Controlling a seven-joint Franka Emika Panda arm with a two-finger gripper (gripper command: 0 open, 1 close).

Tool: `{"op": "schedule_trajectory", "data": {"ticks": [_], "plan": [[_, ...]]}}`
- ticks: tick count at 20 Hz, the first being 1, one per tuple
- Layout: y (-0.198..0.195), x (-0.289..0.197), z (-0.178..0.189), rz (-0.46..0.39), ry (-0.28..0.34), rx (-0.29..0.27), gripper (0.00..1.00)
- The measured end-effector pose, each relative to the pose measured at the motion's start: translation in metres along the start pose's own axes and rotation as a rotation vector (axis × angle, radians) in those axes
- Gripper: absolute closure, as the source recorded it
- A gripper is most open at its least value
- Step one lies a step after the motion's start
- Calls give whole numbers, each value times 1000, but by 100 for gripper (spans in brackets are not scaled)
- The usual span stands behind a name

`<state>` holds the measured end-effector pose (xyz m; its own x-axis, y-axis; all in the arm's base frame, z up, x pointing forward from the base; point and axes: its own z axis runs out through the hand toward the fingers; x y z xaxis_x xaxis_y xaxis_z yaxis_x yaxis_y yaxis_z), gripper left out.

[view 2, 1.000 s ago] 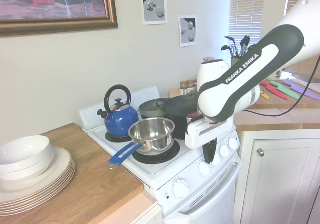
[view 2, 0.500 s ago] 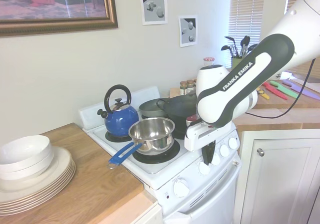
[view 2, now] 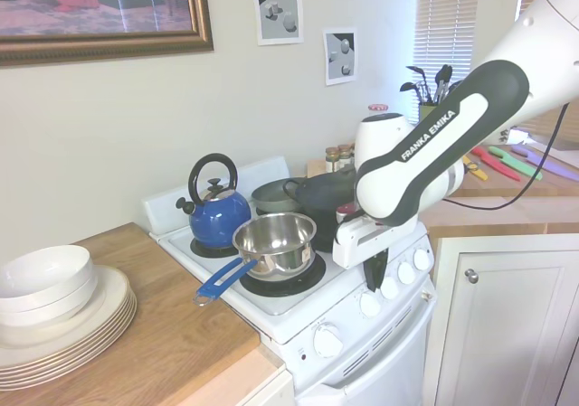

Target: Turn on the stove on the bottom left

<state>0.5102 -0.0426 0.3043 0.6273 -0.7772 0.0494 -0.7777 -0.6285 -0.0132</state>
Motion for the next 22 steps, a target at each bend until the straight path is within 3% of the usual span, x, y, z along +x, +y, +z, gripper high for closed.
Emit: {"op": "schedule_trajectory", "data": {"ticks": [22], "plan": [[-14,-15,10,-3,-3,-18,100]]}}
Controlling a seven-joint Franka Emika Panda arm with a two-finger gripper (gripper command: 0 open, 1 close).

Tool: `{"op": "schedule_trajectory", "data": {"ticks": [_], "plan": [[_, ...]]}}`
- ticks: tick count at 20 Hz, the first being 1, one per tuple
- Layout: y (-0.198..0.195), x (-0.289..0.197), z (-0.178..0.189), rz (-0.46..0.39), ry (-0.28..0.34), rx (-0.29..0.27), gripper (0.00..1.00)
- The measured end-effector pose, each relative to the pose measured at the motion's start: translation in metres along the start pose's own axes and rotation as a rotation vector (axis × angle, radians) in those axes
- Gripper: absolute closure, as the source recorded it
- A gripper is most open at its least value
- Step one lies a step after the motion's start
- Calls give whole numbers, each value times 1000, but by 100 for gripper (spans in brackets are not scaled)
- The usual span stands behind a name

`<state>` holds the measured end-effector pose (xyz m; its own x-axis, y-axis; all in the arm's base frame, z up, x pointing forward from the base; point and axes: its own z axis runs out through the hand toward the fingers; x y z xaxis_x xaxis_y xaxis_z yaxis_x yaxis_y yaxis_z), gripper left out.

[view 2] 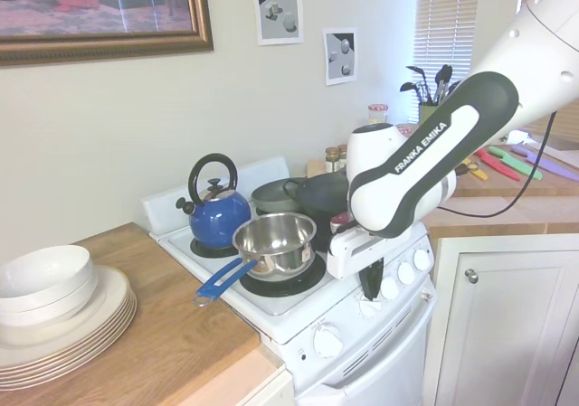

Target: Turn on the stove on the bottom left

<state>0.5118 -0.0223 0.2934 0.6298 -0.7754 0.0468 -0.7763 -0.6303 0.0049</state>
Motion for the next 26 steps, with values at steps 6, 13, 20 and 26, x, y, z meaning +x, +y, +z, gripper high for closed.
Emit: {"op": "schedule_trajectory", "data": {"ticks": [6,13,20,26], "plan": [[-3,-11,9,2,-4,-1,100],[1,-15,25,8,-2,-14,100],[1,-18,29,6,19,-32,100],[-4,-25,36,10,59,-62,100]]}}
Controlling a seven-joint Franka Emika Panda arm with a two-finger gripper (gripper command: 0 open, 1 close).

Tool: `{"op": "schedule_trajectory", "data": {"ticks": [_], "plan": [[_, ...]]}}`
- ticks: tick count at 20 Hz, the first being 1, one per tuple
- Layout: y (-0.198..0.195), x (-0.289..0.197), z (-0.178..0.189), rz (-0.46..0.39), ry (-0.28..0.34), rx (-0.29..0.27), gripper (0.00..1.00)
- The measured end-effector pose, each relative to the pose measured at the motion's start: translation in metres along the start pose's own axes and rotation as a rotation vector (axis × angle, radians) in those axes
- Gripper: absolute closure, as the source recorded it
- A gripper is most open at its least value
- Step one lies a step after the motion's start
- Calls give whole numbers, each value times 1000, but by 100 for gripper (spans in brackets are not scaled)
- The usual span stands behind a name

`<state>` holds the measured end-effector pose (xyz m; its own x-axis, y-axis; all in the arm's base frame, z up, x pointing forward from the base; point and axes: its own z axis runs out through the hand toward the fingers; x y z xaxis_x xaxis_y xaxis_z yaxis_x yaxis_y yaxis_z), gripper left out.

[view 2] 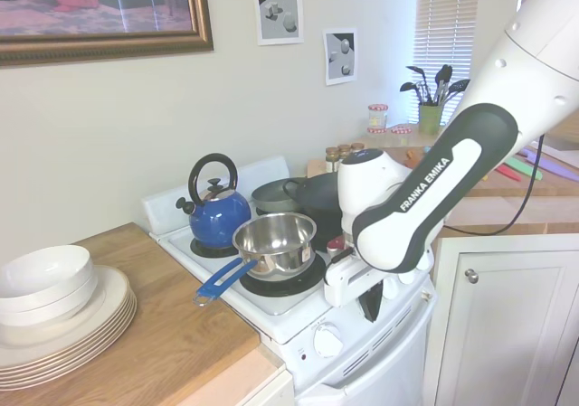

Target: Turn on the stove on the bottom left

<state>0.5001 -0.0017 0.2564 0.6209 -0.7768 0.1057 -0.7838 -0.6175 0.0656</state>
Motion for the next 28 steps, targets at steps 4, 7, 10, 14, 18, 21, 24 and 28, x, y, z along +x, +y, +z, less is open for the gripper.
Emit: {"op": "schedule_trajectory", "data": {"ticks": [4,7,10,14,18,21,24,28], "plan": [[-2,-3,0,2,12,-6,100],[-3,-4,0,0,-1,2,100],[-6,-9,-3,-13,-12,13,100],[-1,-18,-11,-17,-14,34,100],[15,-30,-26,-2,-11,66,100],[29,-38,-40,25,-10,102,100],[41,-39,-51,55,-9,127,100],[56,-40,-61,73,-2,145,100]]}}
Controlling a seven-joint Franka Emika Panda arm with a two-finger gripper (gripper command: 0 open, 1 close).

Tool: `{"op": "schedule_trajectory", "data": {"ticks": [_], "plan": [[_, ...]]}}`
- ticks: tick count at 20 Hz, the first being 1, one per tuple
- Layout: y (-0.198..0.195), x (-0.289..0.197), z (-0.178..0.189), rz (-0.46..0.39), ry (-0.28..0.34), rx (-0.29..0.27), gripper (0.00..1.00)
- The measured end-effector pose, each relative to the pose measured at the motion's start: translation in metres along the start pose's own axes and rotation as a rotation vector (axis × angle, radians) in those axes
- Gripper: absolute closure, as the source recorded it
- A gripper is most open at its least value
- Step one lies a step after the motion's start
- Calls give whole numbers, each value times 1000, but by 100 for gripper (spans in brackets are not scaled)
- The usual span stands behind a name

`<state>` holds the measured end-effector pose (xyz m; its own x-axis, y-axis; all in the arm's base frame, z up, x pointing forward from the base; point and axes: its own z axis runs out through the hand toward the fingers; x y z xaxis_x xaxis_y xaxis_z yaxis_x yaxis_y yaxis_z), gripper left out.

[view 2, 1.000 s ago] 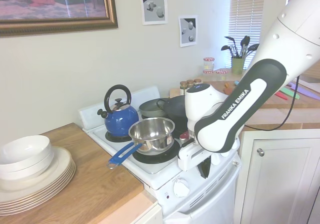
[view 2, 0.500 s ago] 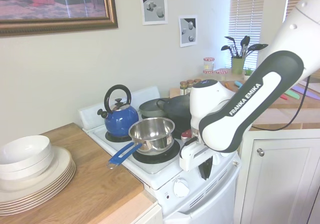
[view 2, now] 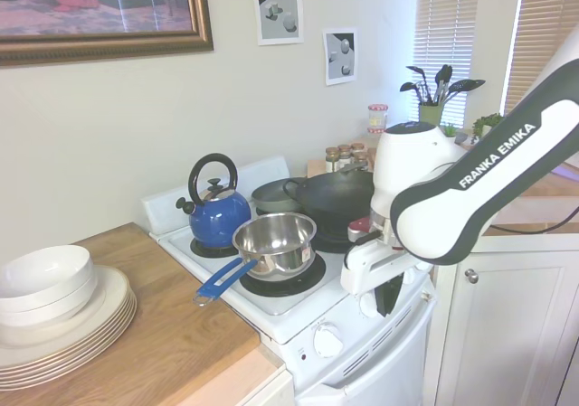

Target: Turn on the stove on the bottom left

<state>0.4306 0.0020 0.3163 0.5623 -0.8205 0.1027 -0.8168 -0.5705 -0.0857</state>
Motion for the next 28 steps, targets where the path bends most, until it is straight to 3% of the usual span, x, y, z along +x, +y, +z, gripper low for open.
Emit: {"op": "schedule_trajectory", "data": {"ticks": [4,5,13,28], "plan": [[8,0,-6,8,2,13,100],[8,-1,-8,13,-1,18,0],[10,-6,-18,18,1,43,0],[19,-8,-15,24,-1,37,0]]}}
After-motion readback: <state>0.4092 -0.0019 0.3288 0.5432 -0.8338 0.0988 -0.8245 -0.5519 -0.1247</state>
